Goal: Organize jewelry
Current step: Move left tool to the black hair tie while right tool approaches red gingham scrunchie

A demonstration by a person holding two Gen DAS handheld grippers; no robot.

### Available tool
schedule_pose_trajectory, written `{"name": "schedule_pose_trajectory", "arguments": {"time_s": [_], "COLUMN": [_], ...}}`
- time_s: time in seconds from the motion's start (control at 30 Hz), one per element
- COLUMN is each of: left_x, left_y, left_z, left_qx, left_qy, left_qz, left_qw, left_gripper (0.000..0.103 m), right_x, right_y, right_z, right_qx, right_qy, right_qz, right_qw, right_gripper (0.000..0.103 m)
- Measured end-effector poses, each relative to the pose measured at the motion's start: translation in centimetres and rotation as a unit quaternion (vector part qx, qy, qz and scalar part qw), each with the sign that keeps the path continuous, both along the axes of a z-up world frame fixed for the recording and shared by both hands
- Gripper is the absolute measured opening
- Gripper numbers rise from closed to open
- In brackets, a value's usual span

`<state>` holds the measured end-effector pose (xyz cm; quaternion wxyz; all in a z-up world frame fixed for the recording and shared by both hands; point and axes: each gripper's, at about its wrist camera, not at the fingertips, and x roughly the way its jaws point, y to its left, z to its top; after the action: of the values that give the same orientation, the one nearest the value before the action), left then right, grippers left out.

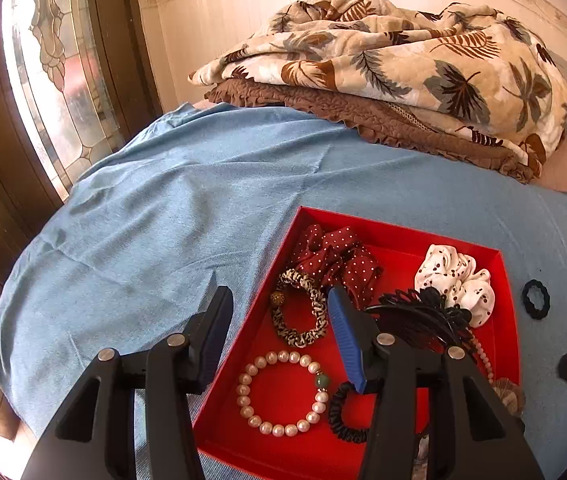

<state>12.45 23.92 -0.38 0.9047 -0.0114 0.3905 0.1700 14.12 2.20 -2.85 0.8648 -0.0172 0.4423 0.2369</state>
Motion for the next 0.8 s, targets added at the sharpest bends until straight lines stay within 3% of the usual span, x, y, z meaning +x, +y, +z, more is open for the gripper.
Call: {"name": "schedule_pose_trajectory", "arguments": {"time_s": [0.2, 0.43, 0.63, 0.8], "left_x": [-1.1, -4.2, -5.4, -2.9], "left_y": [-1.1, -3.5, -7.9, -14.2], "left_z": [0.3, 1.3, 3.4, 4.2], "left_qx": [0.01, -0.005, -0.063, -0.083], "left_qy": [-0.008, -0.038, -0.049, -0.027], "left_qz": [-0.001, -0.022, -0.079, -0.15], "left_qw": [0.9999, 0.999, 0.9937, 0.9849], "left_gripper": [0.049, 0.049, 0.049, 0.049], "right_x": [-1.2, -2.9, -3.1, -2.3], "right_y": [-5.6, -16.1, -23.4, -25.6], "right_z": [-0.2, -1.6, -2.0, -2.2], "right_qx": [-0.007, -0.026, -0.011, 0.005], "right_qy": [0.001, 0.015, 0.025, 0.021], "right_qz": [-0.043, -0.136, -0.2, -0.215], "right_qw": [0.999, 0.99, 0.979, 0.976], "right_gripper": [0.044, 0.045, 0.045, 0.048]}}
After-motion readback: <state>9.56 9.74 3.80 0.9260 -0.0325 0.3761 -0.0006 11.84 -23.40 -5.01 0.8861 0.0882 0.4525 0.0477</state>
